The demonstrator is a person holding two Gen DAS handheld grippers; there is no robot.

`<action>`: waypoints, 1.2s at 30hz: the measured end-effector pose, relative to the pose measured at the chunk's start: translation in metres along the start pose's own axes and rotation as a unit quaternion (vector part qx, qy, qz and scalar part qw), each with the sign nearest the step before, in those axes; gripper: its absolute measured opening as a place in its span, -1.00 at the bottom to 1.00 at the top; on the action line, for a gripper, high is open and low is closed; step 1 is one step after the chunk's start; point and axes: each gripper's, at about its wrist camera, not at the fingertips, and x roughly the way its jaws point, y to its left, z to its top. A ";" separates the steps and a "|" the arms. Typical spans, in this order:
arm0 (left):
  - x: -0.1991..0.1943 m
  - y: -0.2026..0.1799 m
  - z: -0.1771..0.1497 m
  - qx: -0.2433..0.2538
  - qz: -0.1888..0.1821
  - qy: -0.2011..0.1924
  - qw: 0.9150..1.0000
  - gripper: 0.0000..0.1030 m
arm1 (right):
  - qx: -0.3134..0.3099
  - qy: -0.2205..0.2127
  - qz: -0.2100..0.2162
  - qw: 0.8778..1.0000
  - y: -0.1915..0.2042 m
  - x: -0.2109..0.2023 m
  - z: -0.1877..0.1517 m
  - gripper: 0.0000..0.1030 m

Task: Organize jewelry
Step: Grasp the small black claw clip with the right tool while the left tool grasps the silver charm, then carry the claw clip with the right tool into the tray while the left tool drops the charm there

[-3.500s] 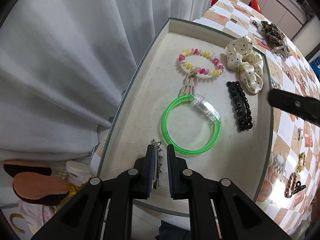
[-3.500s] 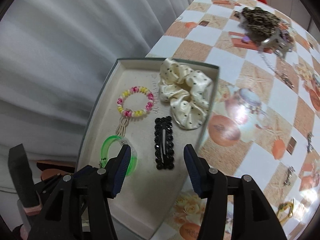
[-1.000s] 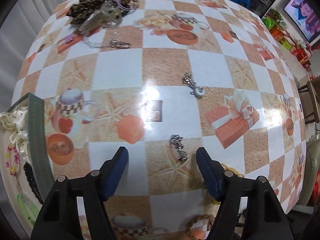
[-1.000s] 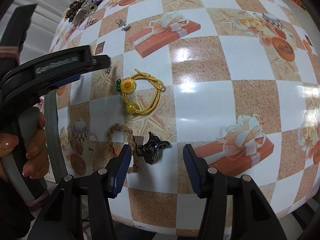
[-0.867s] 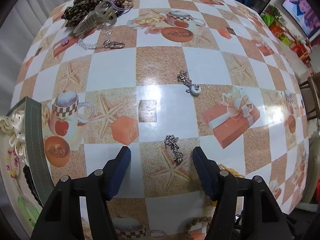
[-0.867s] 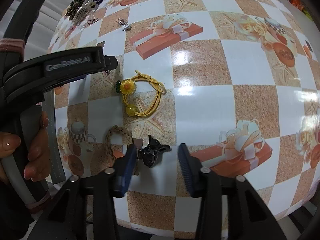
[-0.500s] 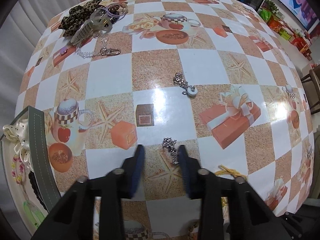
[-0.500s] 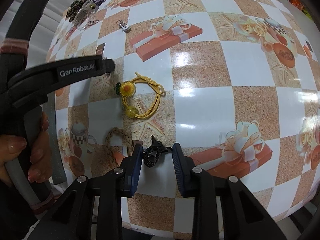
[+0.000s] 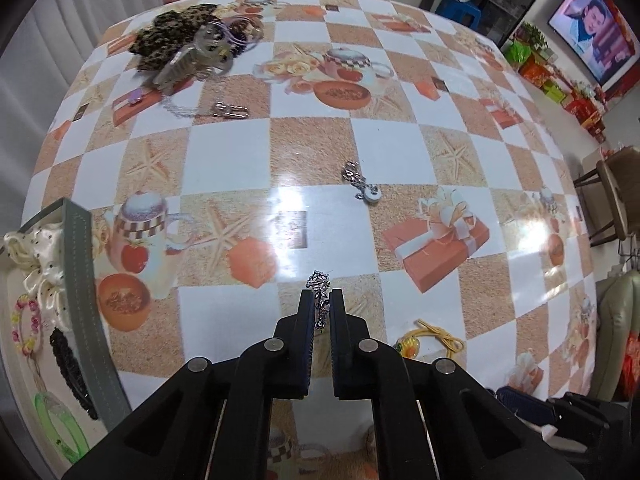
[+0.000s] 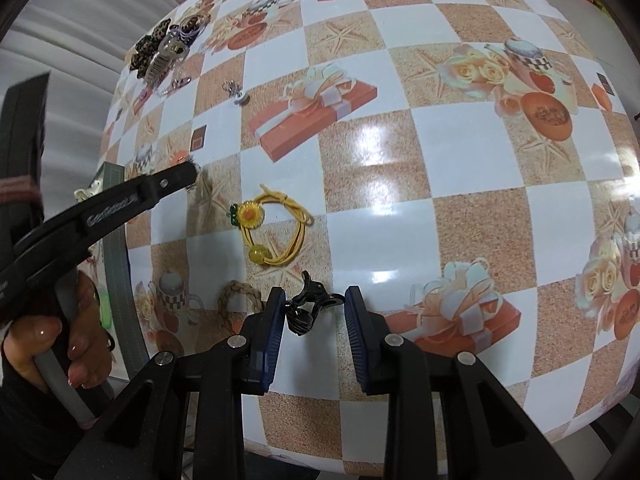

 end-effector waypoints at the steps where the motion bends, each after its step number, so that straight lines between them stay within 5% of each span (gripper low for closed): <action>1: -0.004 0.002 -0.001 -0.003 -0.001 -0.002 1.000 -0.77 | 0.000 -0.002 0.000 1.000 0.001 -0.002 0.000 -0.36; 16: -0.066 0.048 -0.028 -0.039 0.010 -0.040 0.998 -0.77 | -0.025 -0.018 0.010 0.999 0.032 -0.014 0.020 -0.36; 36: -0.118 0.155 -0.096 -0.169 0.058 -0.065 0.982 -0.77 | -0.148 -0.013 0.057 0.987 0.149 -0.007 0.038 -0.36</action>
